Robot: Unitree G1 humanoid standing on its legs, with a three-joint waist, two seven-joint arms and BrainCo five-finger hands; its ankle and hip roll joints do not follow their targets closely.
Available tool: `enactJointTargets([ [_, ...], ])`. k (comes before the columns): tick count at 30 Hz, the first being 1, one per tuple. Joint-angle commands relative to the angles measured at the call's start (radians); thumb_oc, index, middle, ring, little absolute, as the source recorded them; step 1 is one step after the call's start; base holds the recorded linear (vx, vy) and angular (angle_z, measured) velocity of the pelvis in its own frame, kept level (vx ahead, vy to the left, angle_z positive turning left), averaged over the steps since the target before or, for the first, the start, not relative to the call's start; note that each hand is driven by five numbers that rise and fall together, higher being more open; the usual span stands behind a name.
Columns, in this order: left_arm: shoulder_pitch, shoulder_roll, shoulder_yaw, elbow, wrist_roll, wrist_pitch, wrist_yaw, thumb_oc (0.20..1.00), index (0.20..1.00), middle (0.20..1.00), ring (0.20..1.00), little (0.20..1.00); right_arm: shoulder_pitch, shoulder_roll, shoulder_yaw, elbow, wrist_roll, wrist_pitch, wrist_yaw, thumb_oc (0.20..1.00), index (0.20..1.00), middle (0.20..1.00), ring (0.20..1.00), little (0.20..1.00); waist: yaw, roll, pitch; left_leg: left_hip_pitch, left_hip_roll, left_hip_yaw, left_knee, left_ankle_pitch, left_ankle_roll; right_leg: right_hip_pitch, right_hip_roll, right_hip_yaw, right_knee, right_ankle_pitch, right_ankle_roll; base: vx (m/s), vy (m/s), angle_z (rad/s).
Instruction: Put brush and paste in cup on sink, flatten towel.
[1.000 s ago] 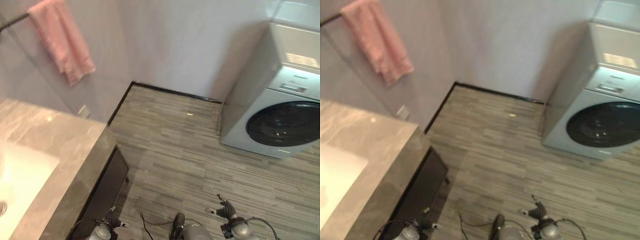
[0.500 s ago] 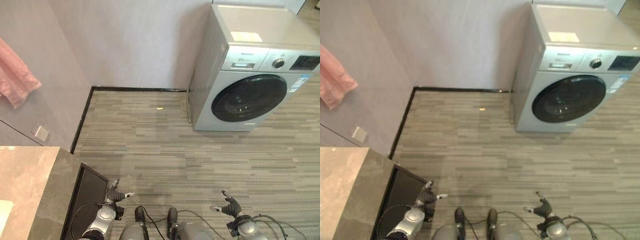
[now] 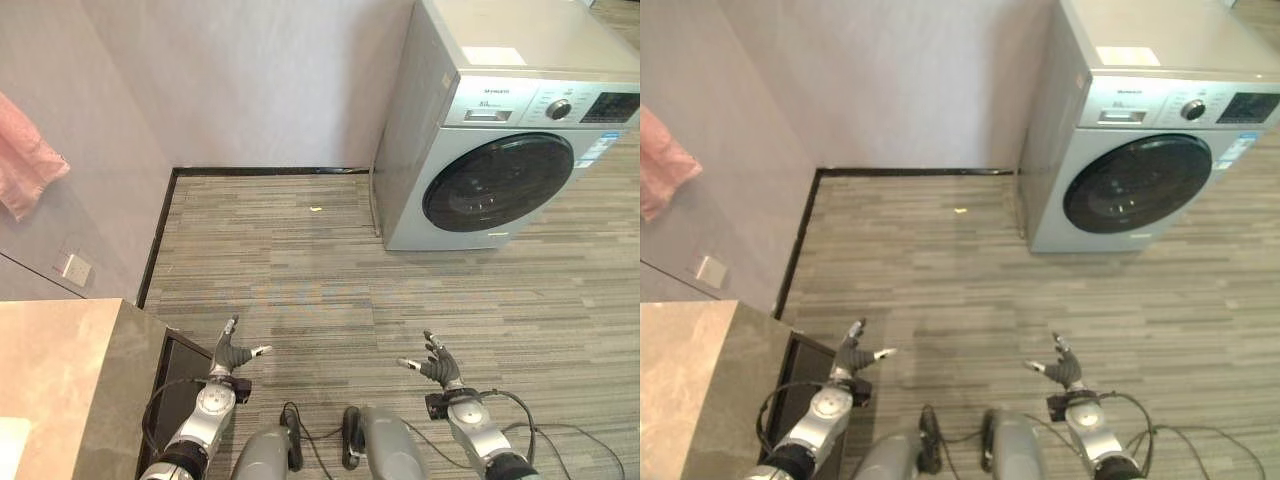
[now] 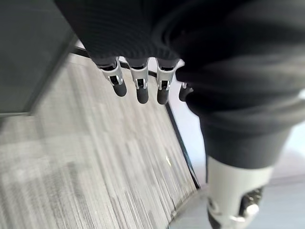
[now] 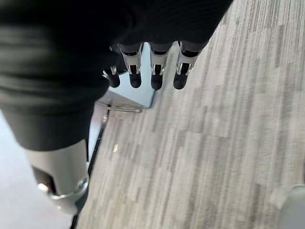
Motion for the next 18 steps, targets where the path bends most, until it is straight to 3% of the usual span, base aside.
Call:
enactJointTargets([
  [1, -0.007, 0.039, -0.012, -0.049, 0.035, -0.019, 0.008, 1.0, 1.0, 1.0, 1.0, 1.0, -0.019, 0.002, 0.004, -0.046, -0.01, -0.026, -0.017, 1.0, 1.0, 1.0, 1.0, 1.0, -0.021, -0.006, -0.005, 0.183, -0.036, -0.021, -0.179, -0.001, -0.005, 0.026, -0.028, -0.01, -0.155, 0.166, 0.043, 0.52, -0.136, -0.18],
  [2, -0.025, 0.03, 0.002, -0.011, 0.019, -0.019, 0.019, 1.0, 1.0, 1.0, 1.0, 1.0, -0.013, 0.008, 0.003, -0.054, -0.003, -0.026, -0.021, 1.0, 1.0, 1.0, 1.0, 1.0, -0.028, -0.026, -0.015, 0.216, -0.052, -0.03, -0.209, -0.017, -0.034, 0.02, -0.088, -0.039, -0.421, 0.177, 0.038, 0.29, -0.116, -0.02],
  [3, -0.025, 0.03, 0.001, -0.01, 0.019, -0.019, 0.019, 1.0, 1.0, 1.0, 1.0, 1.0, -0.012, 0.007, 0.003, -0.055, -0.003, -0.025, -0.021, 1.0, 1.0, 1.0, 1.0, 1.0, -0.031, -0.022, -0.012, 0.221, -0.048, -0.034, -0.211, -0.017, -0.035, 0.029, -0.085, -0.046, -0.427, 0.178, 0.038, 0.44, -0.181, 0.05],
  [4, -0.035, 0.022, 0.007, -0.004, 0.013, -0.022, 0.022, 1.0, 1.0, 1.0, 1.0, 1.0, -0.004, 0.005, 0.004, -0.058, -0.01, -0.025, -0.023, 1.0, 1.0, 1.0, 1.0, 1.0, -0.036, -0.029, -0.017, 0.248, -0.045, -0.042, -0.236, -0.024, -0.049, 0.032, -0.098, -0.046, -0.535, 0.2, 0.045, 0.49, -0.177, 0.2],
  [5, -0.048, 0.014, 0.009, 0.018, 0.01, -0.025, 0.028, 1.0, 1.0, 1.0, 1.0, 1.0, 0.018, 0.001, 0.006, -0.106, -0.027, -0.023, -0.019, 1.0, 1.0, 1.0, 1.0, 1.0, -0.049, -0.038, -0.035, 0.297, -0.032, -0.057, -0.273, -0.026, -0.074, 0.053, -0.08, -0.008, -0.626, 0.214, 0.055, 0.48, -0.175, 0.29],
  [9, -0.07, -0.01, 0.006, 0.066, -0.008, -0.023, 0.036, 1.0, 1.0, 1.0, 1.0, 1.0, 0.038, -0.001, 0.009, -0.112, 0.0, -0.027, -0.011, 1.0, 1.0, 1.0, 1.0, 1.0, -0.066, -0.039, -0.062, 0.295, 0.002, -0.084, -0.21, 0.002, -0.111, 0.102, -0.026, 0.042, -0.62, 0.188, 0.025, 0.42, -0.171, 0.43],
  [13, -0.135, -0.017, 0.004, 0.099, -0.037, -0.026, 0.046, 1.0, 1.0, 1.0, 1.0, 1.0, 0.002, -0.048, 0.033, -0.11, -0.03, -0.034, -0.007, 1.0, 1.0, 1.0, 1.0, 1.0, -0.057, -0.055, -0.049, 0.109, 0.08, -0.091, 0.196, 0.201, -0.166, 0.211, 0.008, -0.033, -0.651, 0.121, -0.065, 0.34, -0.275, 0.82],
  [15, -0.145, -0.006, 0.004, 0.084, -0.031, -0.025, 0.051, 1.0, 1.0, 1.0, 1.0, 1.0, -0.007, -0.065, 0.033, -0.118, -0.028, -0.034, -0.007, 1.0, 1.0, 1.0, 1.0, 1.0, -0.037, -0.075, -0.028, 0.04, 0.097, -0.061, 0.26, 0.212, -0.156, 0.258, 0.011, -0.057, -0.675, 0.089, -0.081, 0.28, -0.248, 0.45],
  [18, -0.144, 0.001, 0.004, 0.082, -0.01, -0.022, 0.046, 1.0, 1.0, 1.0, 1.0, 1.0, -0.01, -0.087, 0.022, -0.124, -0.058, -0.026, -0.003, 1.0, 1.0, 1.0, 1.0, 1.0, -0.009, -0.085, -0.012, -0.065, 0.067, -0.023, 0.163, 0.156, -0.147, 0.322, 0.014, -0.066, -0.705, 0.067, -0.073, 0.31, -0.109, 0.26],
])
